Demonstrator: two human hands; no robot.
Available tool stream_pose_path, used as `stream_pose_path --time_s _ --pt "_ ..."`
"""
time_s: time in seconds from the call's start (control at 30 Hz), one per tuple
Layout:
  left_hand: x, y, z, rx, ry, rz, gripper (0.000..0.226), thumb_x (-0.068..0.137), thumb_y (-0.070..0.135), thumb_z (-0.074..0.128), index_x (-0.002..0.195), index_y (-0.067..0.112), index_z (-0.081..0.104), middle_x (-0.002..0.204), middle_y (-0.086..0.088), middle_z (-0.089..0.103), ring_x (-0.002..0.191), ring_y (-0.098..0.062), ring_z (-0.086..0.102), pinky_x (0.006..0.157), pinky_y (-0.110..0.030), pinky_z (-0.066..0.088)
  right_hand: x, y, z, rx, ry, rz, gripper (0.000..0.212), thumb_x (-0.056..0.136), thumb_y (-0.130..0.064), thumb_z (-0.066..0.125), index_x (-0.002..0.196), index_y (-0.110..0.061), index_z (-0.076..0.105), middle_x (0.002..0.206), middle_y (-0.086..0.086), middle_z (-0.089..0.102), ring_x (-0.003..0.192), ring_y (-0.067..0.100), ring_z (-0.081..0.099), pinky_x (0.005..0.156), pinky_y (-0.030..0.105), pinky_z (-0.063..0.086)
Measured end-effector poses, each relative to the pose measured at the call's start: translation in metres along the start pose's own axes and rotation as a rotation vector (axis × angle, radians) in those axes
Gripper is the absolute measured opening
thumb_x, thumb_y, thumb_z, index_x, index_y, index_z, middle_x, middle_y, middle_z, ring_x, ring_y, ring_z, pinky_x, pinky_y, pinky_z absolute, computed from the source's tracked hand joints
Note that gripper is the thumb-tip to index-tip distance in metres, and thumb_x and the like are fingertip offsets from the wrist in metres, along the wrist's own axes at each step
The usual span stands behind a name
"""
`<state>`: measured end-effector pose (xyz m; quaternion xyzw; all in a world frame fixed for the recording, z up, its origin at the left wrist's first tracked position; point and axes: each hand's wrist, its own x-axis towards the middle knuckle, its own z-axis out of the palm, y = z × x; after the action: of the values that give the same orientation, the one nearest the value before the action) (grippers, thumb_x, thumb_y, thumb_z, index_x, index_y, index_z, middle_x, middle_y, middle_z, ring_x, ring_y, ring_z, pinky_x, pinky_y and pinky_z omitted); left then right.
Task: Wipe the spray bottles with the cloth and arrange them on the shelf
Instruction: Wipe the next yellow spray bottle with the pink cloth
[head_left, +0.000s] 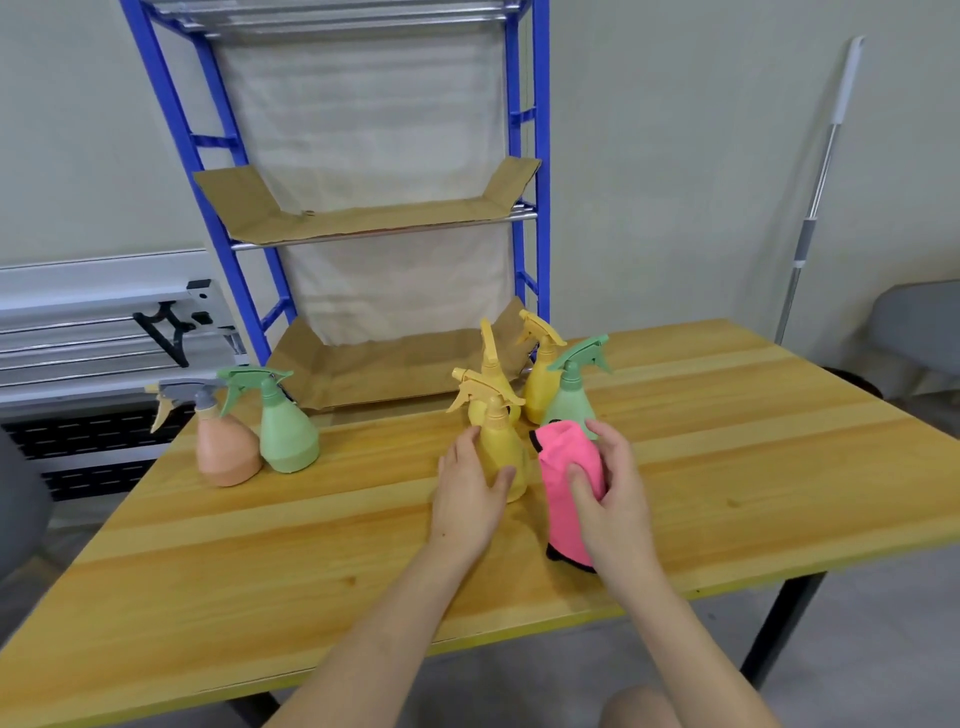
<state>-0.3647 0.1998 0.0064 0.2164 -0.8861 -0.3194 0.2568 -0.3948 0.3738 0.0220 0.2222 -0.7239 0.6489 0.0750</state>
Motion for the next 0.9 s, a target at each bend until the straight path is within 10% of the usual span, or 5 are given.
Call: stream_pose_path --time_s 0.53,0.9 --pt "0.03 0.028 0.03 0.003 0.033 -0.053 0.068 0.098 0.032 0.066 0.153 0.016 0.03 0.149 -0.009 0.044 0.139 -0.028 0.036 0.106 -0.04 0.039 0.001 0.011 -0.02 -0.087 0.116 -0.096 0.033 0.098 -0.014 0.07 0.118 -0.039 0.063 0.115 -0.022 0.065 0.108 -0.005 0.06 0.088 0.01 0.044" --pt "0.022 -0.005 -0.007 -0.18 0.107 -0.044 0.044 0.102 0.021 0.059 0.143 0.013 0.047 0.135 -0.008 0.056 0.128 -0.025 0.052 0.099 -0.026 0.037 -0.001 -0.005 0.011 0.127 0.095 -0.019 0.032 0.1 -0.015 0.068 0.122 -0.038 0.063 0.118 -0.024 0.069 0.115 0.004 0.065 0.098 0.032 0.053"
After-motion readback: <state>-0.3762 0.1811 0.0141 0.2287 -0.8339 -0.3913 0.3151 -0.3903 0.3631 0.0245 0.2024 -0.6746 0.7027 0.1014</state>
